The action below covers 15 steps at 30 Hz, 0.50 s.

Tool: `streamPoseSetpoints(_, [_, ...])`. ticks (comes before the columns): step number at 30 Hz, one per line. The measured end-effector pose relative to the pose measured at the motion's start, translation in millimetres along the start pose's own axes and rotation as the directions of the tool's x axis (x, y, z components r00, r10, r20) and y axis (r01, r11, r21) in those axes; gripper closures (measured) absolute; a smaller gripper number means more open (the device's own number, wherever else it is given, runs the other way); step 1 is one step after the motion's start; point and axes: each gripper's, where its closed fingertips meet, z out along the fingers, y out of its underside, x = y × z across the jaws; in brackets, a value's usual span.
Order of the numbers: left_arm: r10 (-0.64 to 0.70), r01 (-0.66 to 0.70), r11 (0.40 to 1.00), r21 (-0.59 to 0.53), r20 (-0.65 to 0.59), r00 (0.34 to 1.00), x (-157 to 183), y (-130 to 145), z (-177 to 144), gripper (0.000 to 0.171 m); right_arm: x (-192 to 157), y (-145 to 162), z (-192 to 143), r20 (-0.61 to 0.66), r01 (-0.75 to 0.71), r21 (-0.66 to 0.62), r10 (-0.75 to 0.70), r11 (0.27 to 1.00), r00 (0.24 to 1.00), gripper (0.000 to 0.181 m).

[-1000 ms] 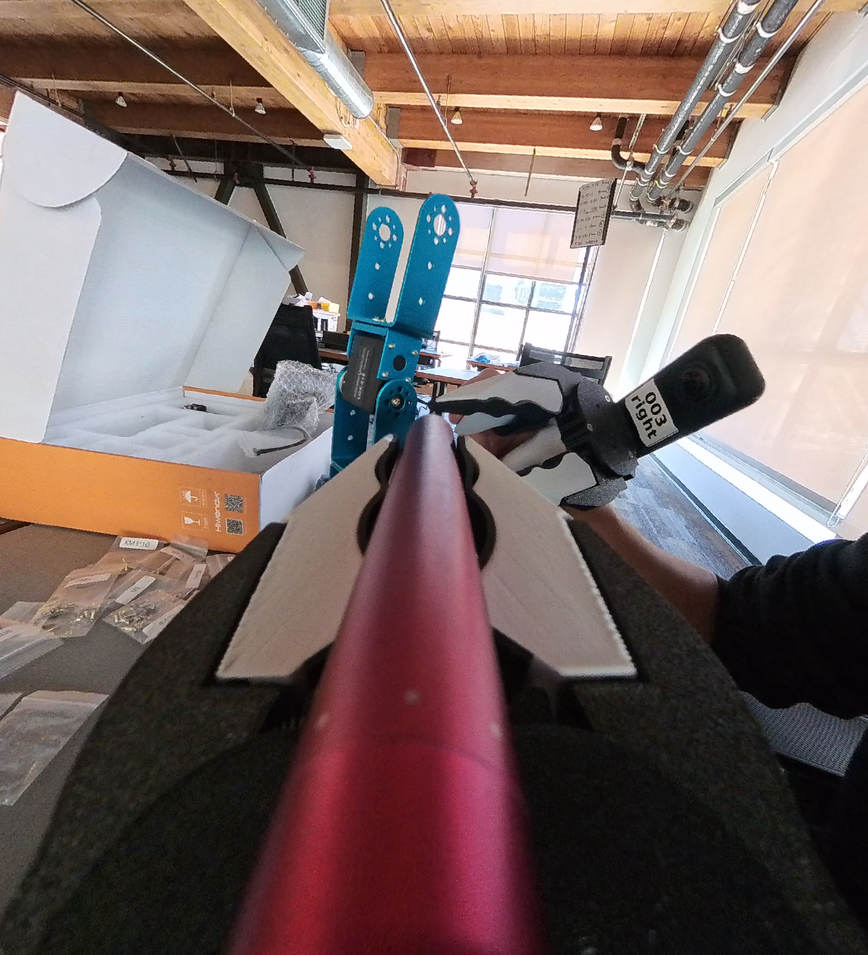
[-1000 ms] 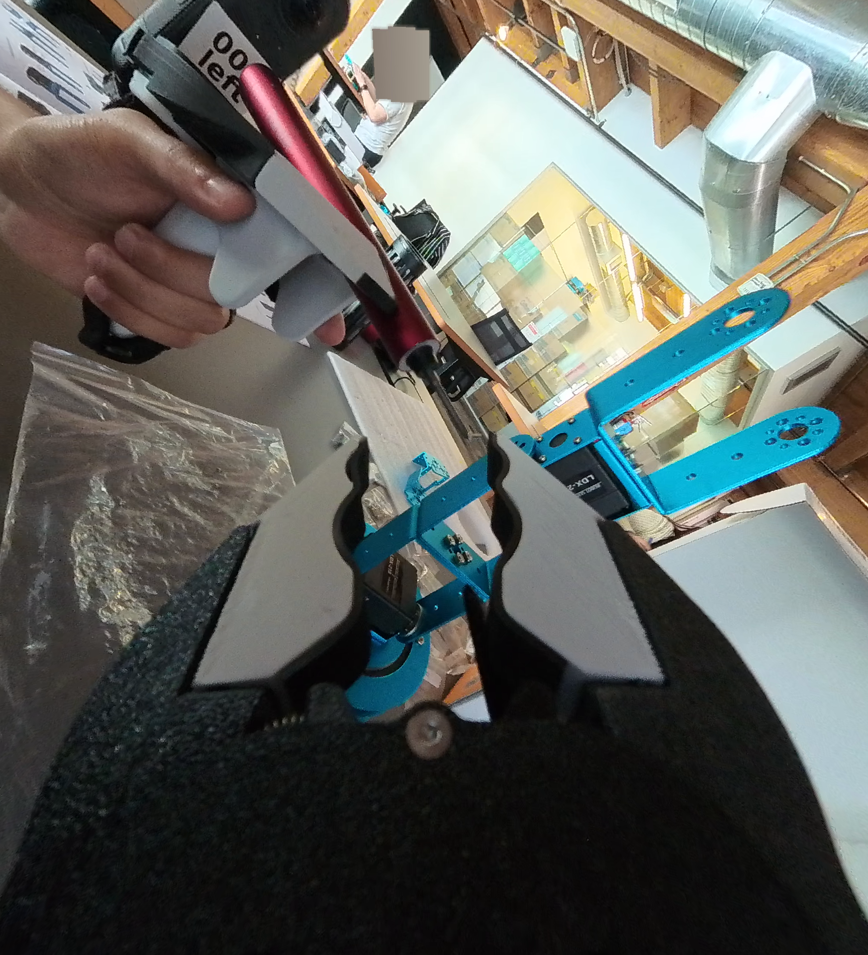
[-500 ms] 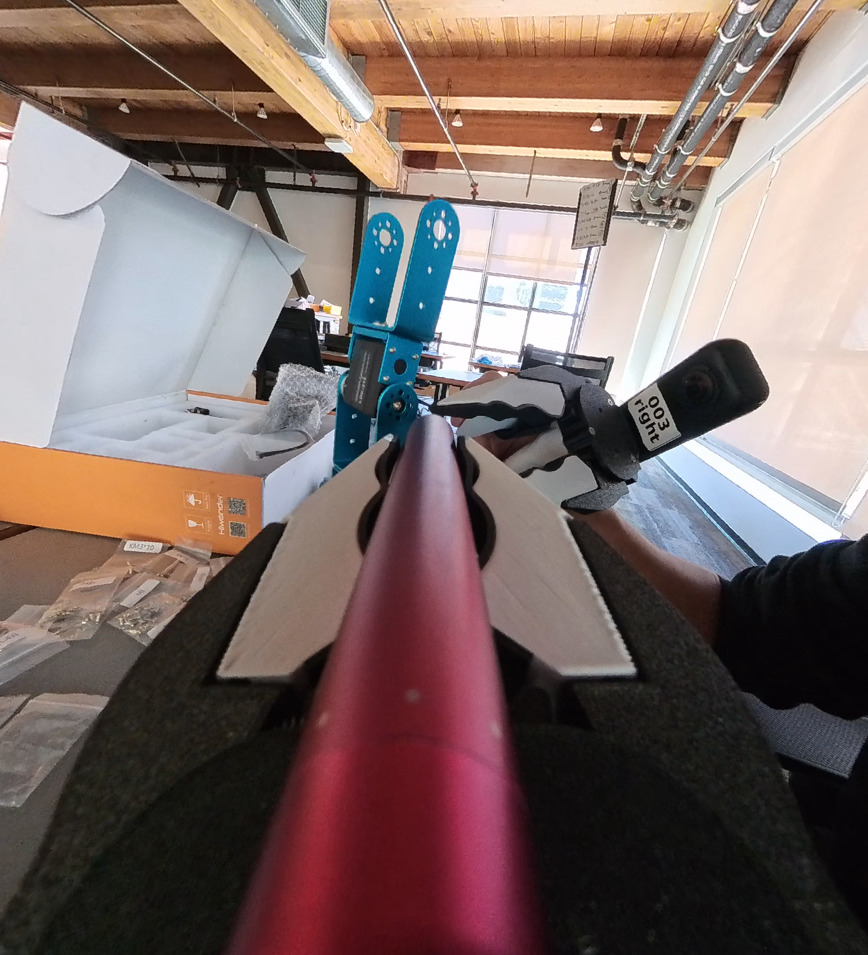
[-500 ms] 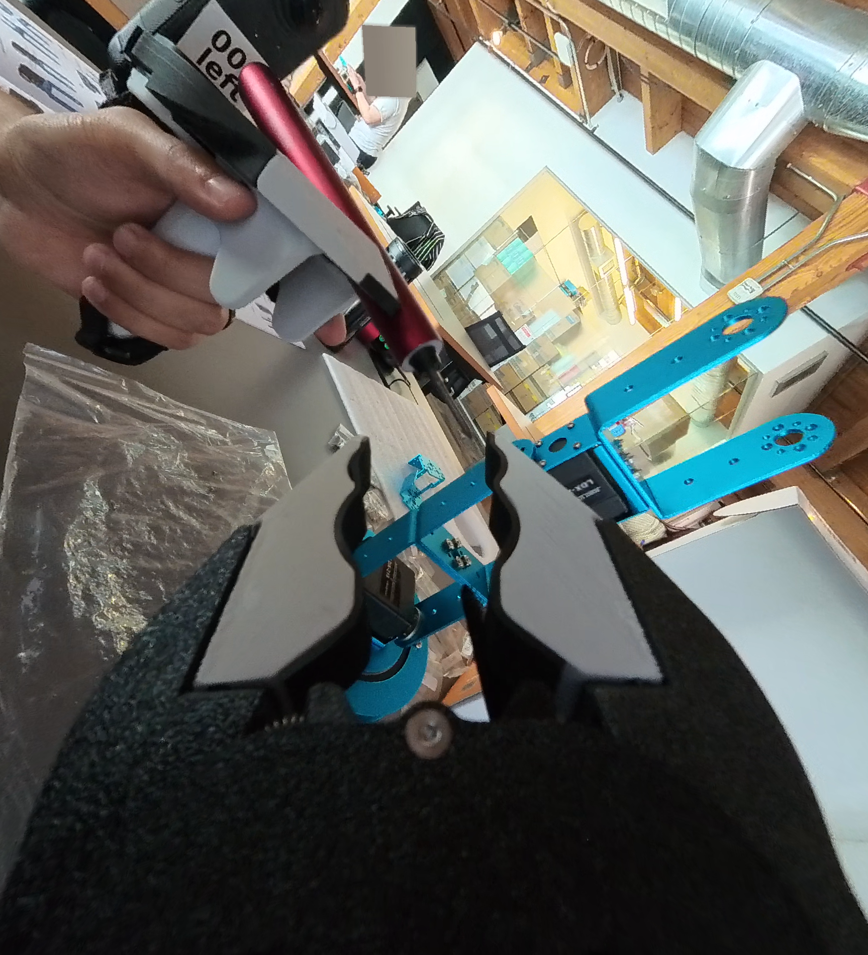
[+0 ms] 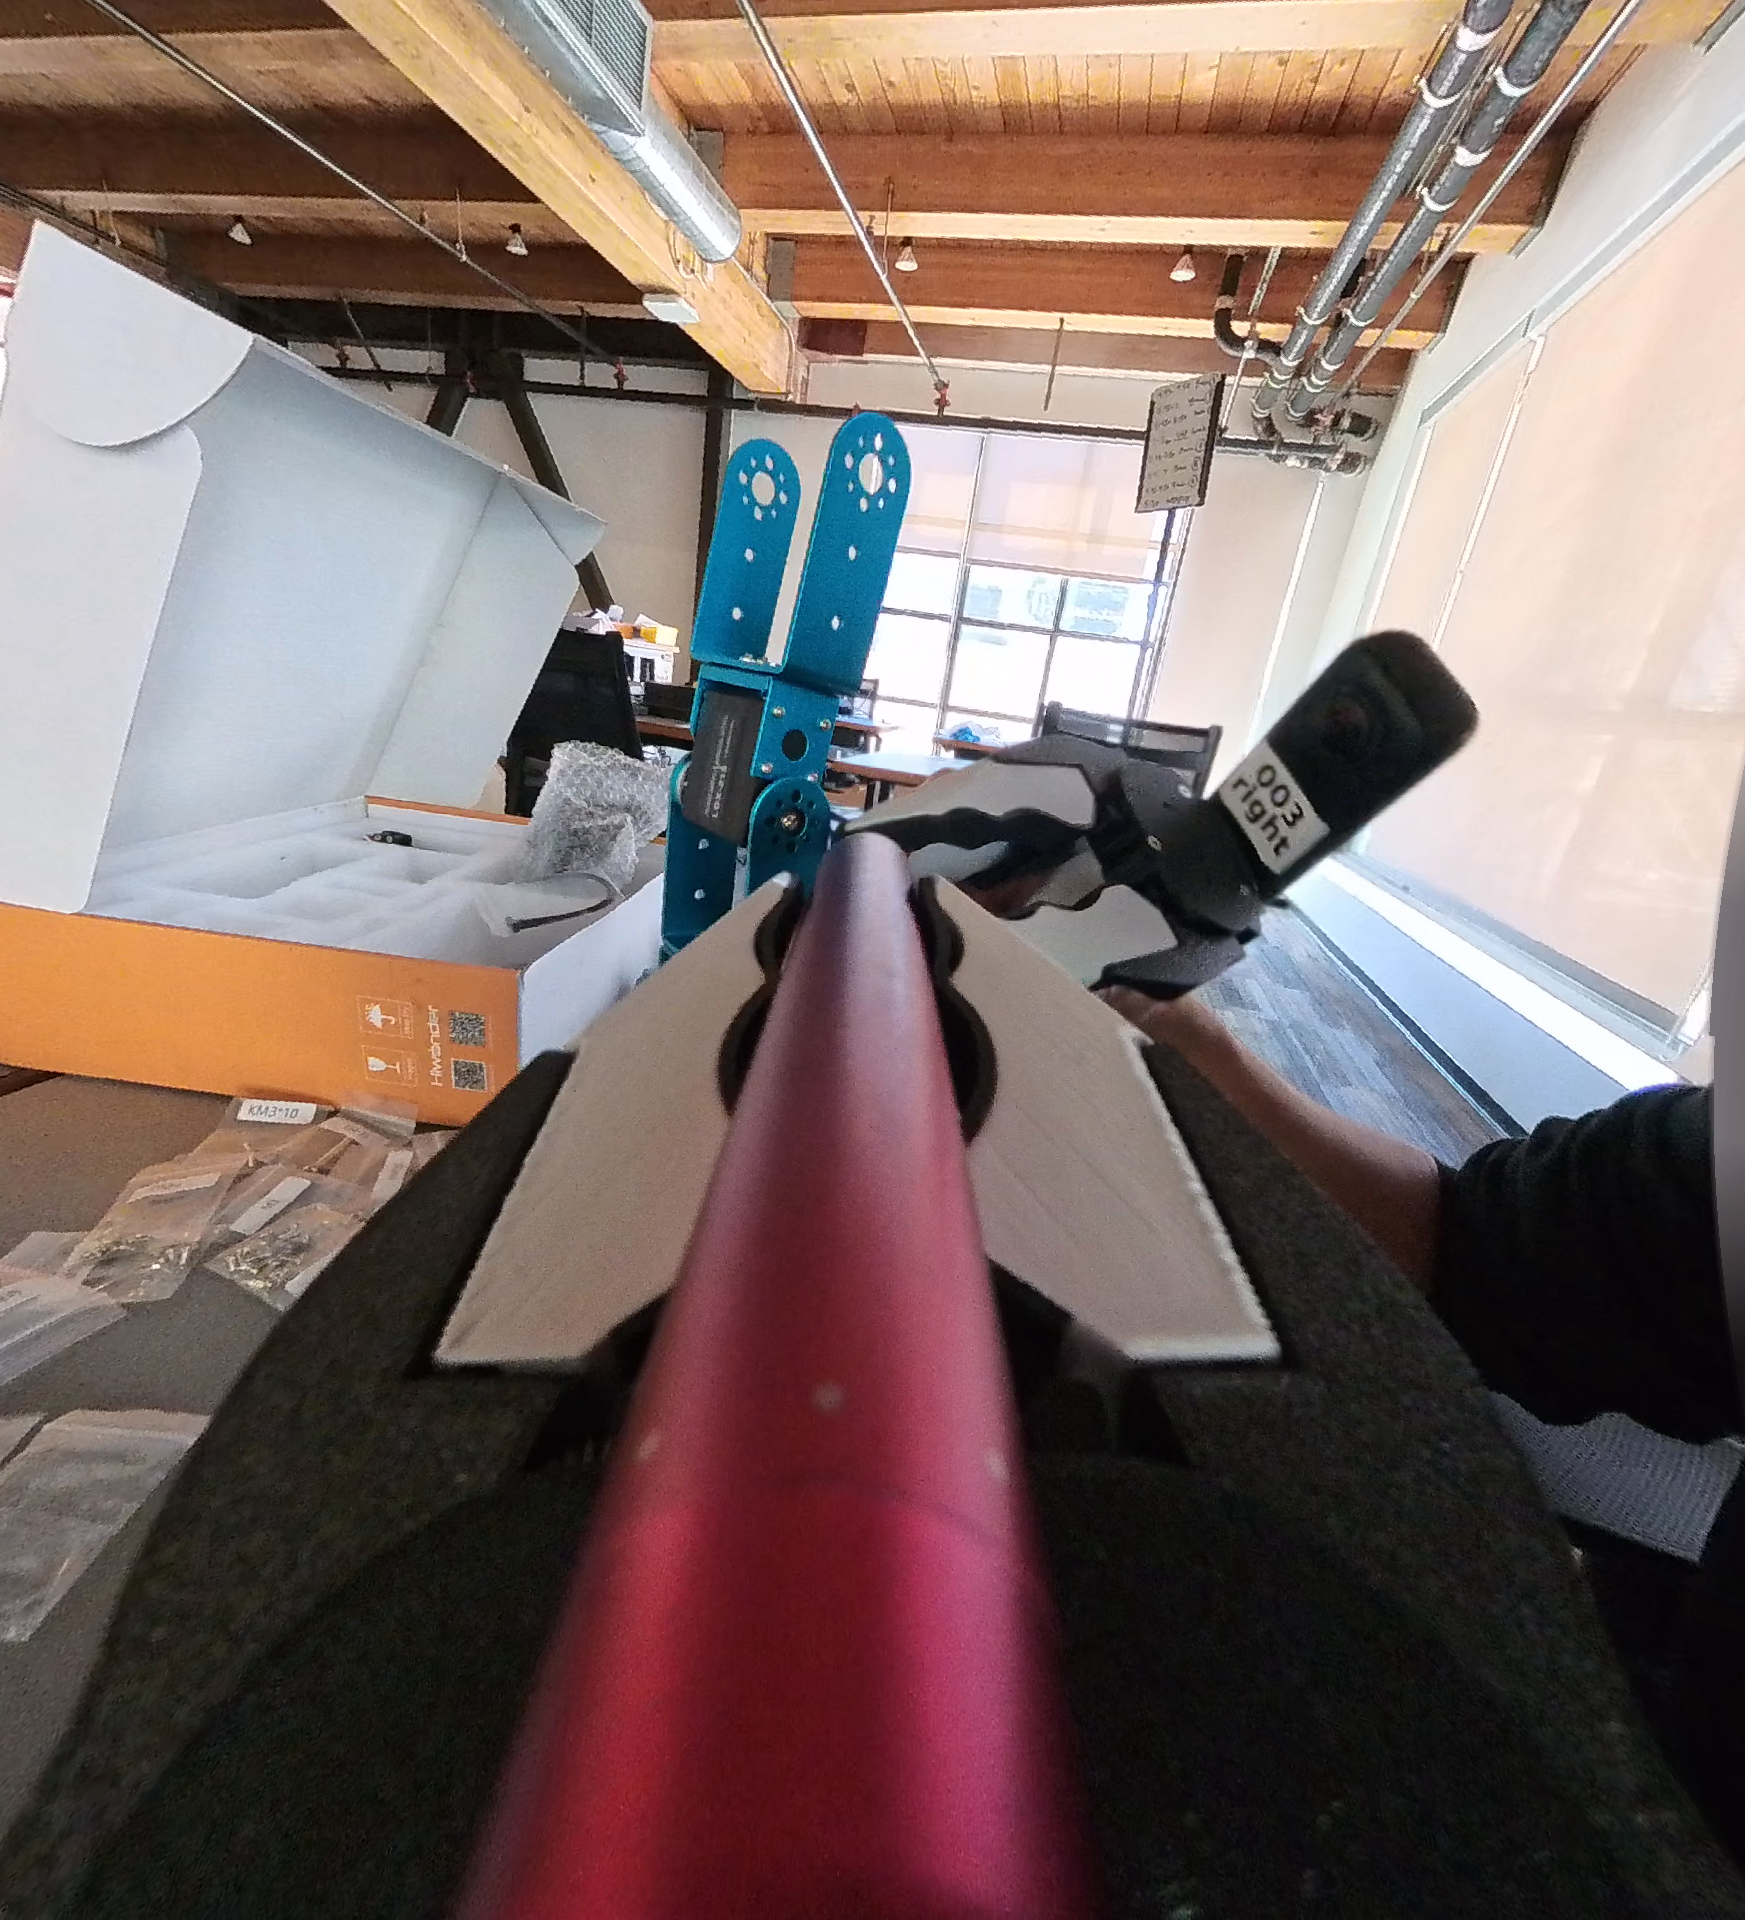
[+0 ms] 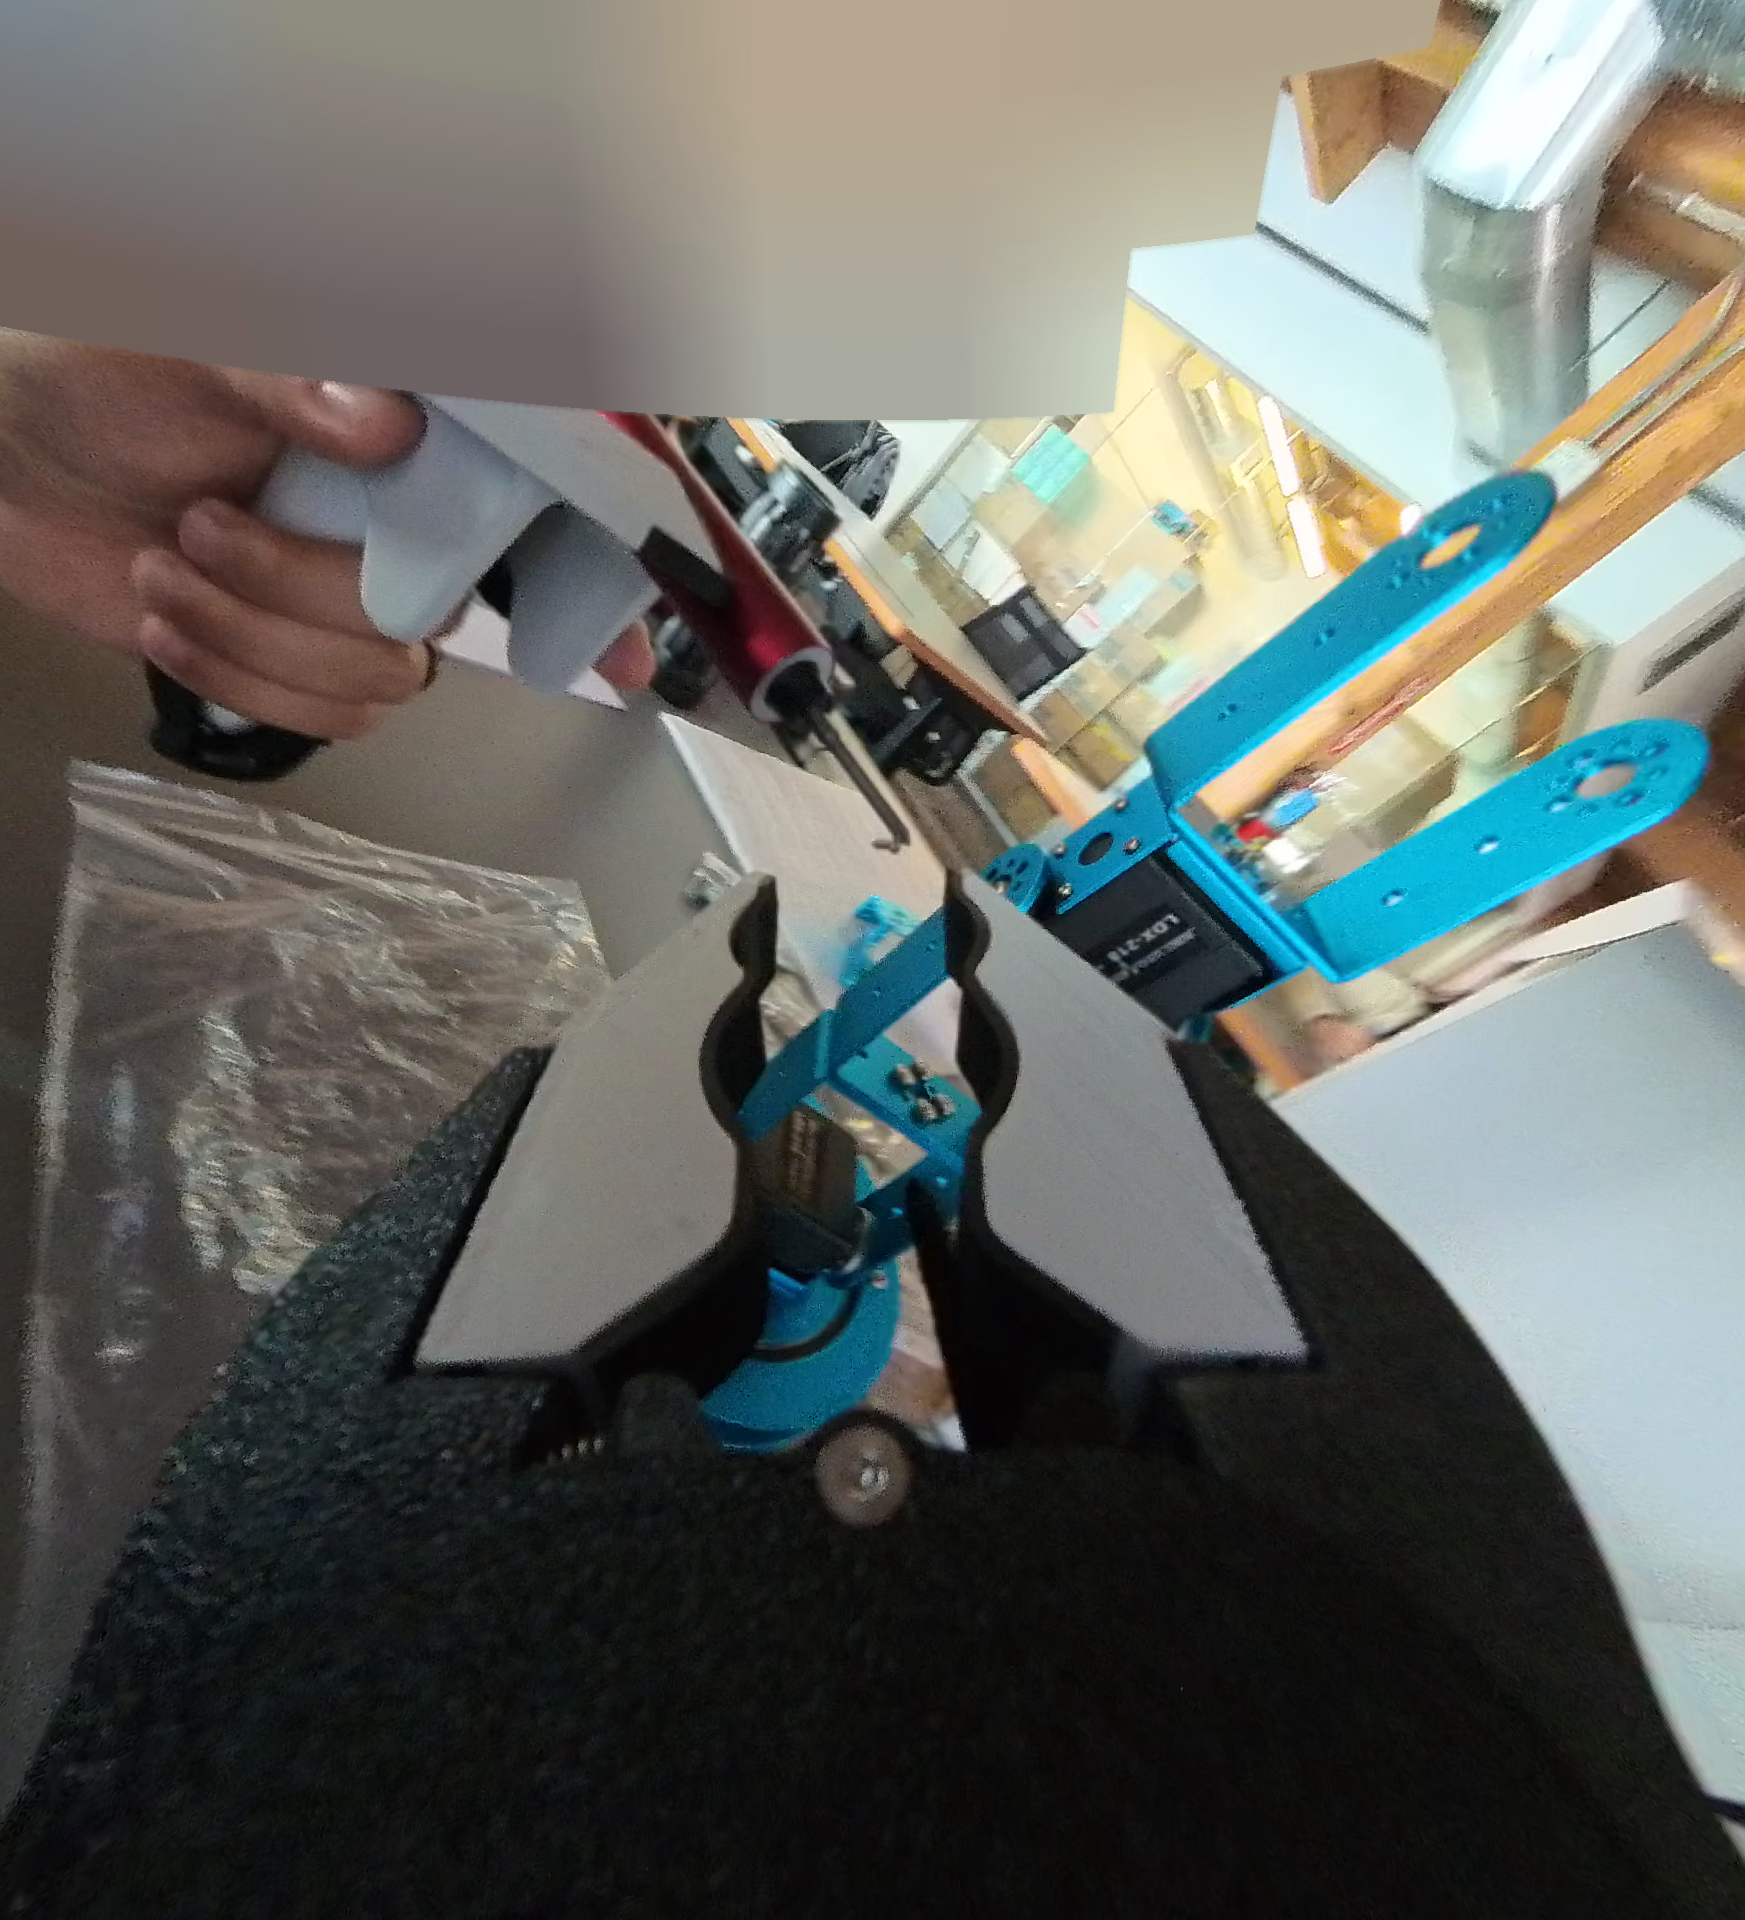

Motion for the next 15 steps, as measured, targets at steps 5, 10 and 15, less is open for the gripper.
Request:
streamPoseSetpoints(5, [0.017,-0.016,0.999,0.031,-0.027,1.0,6.3,-5.1,-1.8,0.15,-8.3,-5.1,-0.5,0.182,-0.283,-0.014,0.281,0.959,0.942,0.15])
streamPoseSetpoints(10, [0.038,-0.035,0.998,0.057,-0.058,0.998,14.3,-9.1,-2.8,0.149,-7.5,-13.8,-4.5,0.281,-0.459,-0.011,0.443,0.888,0.851,0.156])
streamPoseSetpoints(15, [0.055,-0.051,0.997,0.059,-0.066,0.996,17.4,-7.5,-1.7,0.149,-11.1,-26.1,-8.9,0.339,-0.51,0.018,0.475,0.86,0.812,0.158])
